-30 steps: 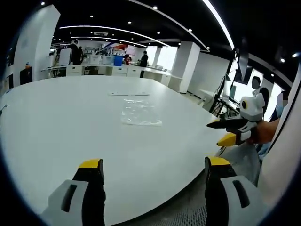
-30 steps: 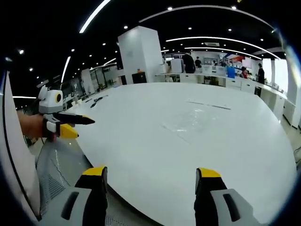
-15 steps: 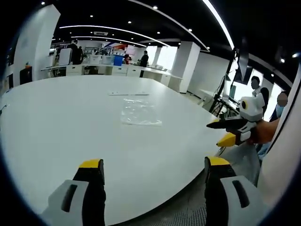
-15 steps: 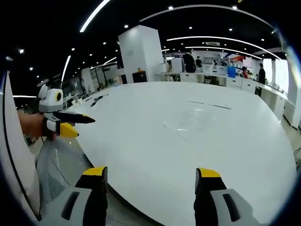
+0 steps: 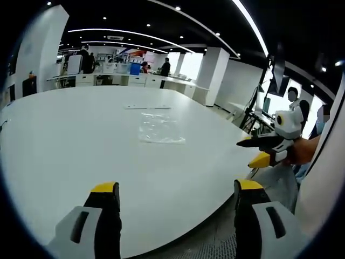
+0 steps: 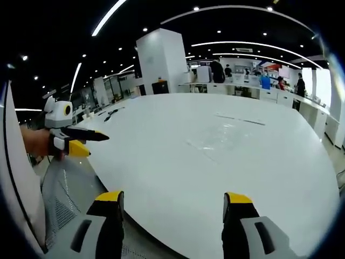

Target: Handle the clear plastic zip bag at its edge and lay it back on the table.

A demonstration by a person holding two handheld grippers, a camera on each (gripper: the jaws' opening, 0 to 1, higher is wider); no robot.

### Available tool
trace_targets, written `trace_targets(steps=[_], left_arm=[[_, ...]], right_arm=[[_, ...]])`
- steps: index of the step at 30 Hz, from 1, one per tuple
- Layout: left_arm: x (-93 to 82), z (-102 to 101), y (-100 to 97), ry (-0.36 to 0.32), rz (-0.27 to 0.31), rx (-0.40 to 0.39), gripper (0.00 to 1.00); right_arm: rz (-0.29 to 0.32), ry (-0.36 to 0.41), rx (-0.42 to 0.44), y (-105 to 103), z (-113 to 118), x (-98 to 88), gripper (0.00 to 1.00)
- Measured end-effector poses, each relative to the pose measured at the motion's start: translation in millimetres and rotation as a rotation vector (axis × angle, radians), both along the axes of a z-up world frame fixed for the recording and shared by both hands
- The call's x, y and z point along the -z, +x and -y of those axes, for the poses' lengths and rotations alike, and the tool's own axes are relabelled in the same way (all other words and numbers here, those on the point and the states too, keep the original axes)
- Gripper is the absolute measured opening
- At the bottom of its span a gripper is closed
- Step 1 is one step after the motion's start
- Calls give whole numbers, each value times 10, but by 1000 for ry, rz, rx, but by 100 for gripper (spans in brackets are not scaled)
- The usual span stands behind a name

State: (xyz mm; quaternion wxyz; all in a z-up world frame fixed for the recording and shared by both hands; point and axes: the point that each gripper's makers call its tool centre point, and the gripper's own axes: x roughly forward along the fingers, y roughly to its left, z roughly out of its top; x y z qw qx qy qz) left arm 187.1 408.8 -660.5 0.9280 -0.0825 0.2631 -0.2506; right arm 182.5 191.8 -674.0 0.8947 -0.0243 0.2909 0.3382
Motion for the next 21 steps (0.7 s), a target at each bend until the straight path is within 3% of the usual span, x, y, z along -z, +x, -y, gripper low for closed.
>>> trace_targets(steps=[21], left_arm=[[-11,-1,4,0,-4,-8,85]], right_arm=[[-6,-18,-15,2,-5,14,73]])
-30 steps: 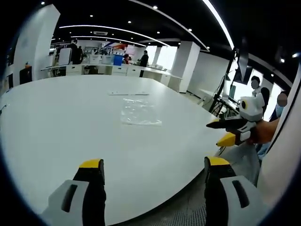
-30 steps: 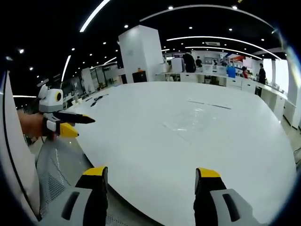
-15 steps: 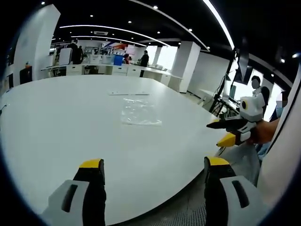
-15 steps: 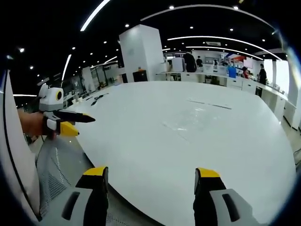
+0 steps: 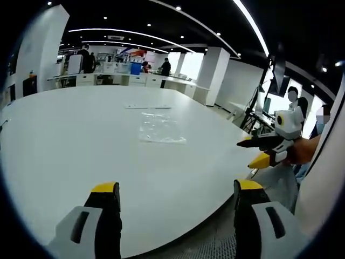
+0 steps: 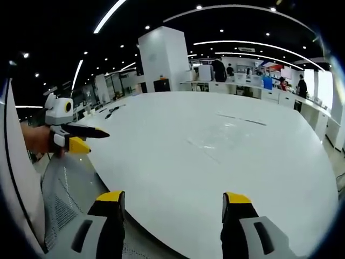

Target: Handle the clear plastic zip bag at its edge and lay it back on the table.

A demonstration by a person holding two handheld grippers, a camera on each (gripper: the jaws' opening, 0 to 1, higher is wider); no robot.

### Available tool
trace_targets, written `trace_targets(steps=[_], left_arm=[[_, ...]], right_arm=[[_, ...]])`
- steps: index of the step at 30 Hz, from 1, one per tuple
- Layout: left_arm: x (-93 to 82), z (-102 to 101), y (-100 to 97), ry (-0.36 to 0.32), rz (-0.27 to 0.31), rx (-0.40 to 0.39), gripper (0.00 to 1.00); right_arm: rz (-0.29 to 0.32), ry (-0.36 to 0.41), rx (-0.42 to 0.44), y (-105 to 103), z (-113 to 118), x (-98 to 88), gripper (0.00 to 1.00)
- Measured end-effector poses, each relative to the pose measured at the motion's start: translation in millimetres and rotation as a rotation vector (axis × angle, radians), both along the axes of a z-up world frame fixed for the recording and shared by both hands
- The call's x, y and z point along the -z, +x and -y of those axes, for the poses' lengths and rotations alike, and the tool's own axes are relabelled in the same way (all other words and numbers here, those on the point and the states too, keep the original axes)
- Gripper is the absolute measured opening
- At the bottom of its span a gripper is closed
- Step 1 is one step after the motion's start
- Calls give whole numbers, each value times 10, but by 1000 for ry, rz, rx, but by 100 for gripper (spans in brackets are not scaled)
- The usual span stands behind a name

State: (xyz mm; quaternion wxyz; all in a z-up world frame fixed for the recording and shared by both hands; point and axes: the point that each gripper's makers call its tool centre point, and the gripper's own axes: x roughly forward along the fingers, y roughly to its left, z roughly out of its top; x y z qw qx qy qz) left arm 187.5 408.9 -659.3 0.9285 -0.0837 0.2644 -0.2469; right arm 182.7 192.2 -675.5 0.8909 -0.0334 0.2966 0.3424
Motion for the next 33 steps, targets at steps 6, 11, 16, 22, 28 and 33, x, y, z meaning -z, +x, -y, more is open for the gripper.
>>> trace_targets(steps=[6,11,16,22,28,33], left_arm=[[-10,2,-4,6,2,1,85],[-21,4,-7,16,10,9,85],[-115,89,-7,24,23,21,84],[-220,194,64,17,51,36,84],[-240,221,85,16,46,37,84],[-229,196,70,14,35,24,84]], right_arm=[[-1,-16,-9,29,29,26,72],[-3,-28,-13,77,51,44,71],[8,-49,-32,168,40,58,70],[21,-83,-60,326,25,83,68],[34,-123,-92,539,44,129,67],[48,-162,-127,701,55,180,64]])
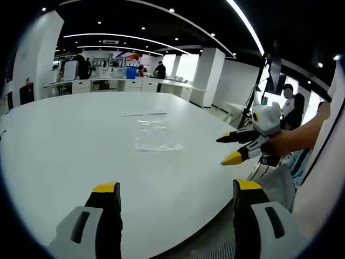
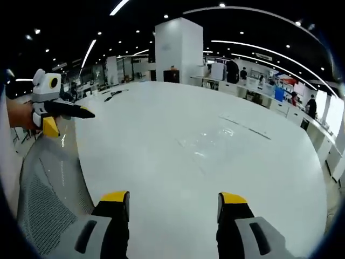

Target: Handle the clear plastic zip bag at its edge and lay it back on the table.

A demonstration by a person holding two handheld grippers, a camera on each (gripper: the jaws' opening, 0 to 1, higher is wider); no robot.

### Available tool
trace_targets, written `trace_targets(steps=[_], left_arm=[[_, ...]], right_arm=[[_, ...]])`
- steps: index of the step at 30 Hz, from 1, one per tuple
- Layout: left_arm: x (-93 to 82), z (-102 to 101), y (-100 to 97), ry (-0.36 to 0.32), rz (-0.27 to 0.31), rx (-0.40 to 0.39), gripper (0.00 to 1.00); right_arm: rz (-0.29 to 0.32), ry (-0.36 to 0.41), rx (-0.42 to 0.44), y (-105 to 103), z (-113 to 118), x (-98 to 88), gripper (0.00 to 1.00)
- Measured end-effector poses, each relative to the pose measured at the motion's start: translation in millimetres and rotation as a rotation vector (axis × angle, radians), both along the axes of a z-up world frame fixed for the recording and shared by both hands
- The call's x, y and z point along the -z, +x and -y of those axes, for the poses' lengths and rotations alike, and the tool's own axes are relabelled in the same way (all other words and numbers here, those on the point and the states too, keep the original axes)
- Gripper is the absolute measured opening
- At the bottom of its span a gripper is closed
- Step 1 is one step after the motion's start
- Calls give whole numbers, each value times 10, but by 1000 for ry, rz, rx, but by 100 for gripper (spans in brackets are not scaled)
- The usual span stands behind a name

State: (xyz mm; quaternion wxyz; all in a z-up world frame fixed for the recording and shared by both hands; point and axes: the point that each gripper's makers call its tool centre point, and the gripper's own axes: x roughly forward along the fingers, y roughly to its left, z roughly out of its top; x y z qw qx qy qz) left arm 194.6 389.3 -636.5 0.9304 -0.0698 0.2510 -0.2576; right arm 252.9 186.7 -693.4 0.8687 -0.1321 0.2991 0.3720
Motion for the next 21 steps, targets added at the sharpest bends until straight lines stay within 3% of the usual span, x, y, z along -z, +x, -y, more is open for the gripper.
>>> trace_targets(steps=[21], left_arm=[[80,-196,74,-1,-23,-36,84]], right_arm=[[54,-162,-149,639,-196,292,52]])
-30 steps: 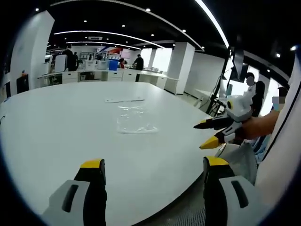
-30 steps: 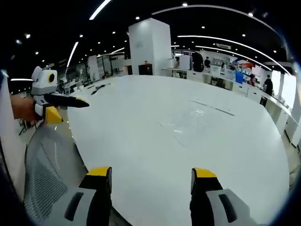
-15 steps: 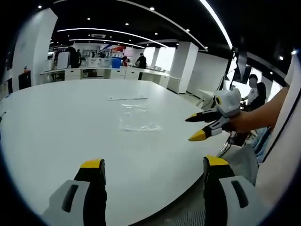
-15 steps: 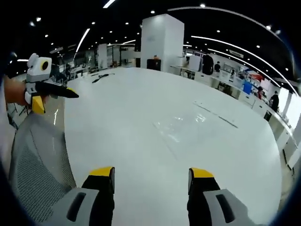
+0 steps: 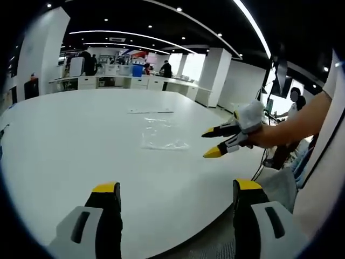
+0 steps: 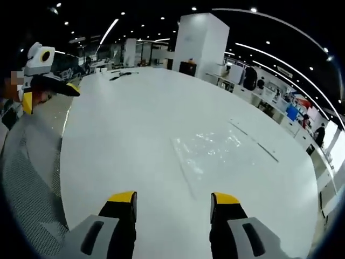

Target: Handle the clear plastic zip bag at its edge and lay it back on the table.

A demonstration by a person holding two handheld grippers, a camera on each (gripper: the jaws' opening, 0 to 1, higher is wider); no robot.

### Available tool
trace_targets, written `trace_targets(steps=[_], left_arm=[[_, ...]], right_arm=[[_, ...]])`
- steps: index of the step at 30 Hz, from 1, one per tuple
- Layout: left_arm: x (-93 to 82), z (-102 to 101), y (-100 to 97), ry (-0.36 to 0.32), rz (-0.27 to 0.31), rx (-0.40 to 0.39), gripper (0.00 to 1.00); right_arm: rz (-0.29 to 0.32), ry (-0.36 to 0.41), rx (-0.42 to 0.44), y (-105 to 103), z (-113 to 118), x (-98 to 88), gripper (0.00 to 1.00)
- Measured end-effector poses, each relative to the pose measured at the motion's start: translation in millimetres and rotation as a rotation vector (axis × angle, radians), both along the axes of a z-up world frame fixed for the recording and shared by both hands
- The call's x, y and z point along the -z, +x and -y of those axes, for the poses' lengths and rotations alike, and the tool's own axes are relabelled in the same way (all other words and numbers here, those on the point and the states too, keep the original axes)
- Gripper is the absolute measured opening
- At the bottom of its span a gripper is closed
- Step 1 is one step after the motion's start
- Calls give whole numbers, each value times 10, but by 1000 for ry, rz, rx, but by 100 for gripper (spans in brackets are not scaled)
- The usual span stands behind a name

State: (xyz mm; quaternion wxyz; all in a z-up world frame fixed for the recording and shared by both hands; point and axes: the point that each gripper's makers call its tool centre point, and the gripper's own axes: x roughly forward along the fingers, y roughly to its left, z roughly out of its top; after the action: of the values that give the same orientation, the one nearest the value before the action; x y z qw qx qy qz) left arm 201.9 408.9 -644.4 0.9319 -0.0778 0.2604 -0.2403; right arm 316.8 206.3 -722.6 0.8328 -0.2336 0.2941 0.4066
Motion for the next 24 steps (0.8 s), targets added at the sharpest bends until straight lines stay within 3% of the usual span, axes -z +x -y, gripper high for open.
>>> trace_targets(steps=[15,24], left_arm=[[-3,-28,-10,7,-9,-14,84],[-14,-10,-6,9,-16,-14,84]], right_arm=[[26,-122,-84,288,-79,231,41],[1,-176,-87,411,-36,392,34]])
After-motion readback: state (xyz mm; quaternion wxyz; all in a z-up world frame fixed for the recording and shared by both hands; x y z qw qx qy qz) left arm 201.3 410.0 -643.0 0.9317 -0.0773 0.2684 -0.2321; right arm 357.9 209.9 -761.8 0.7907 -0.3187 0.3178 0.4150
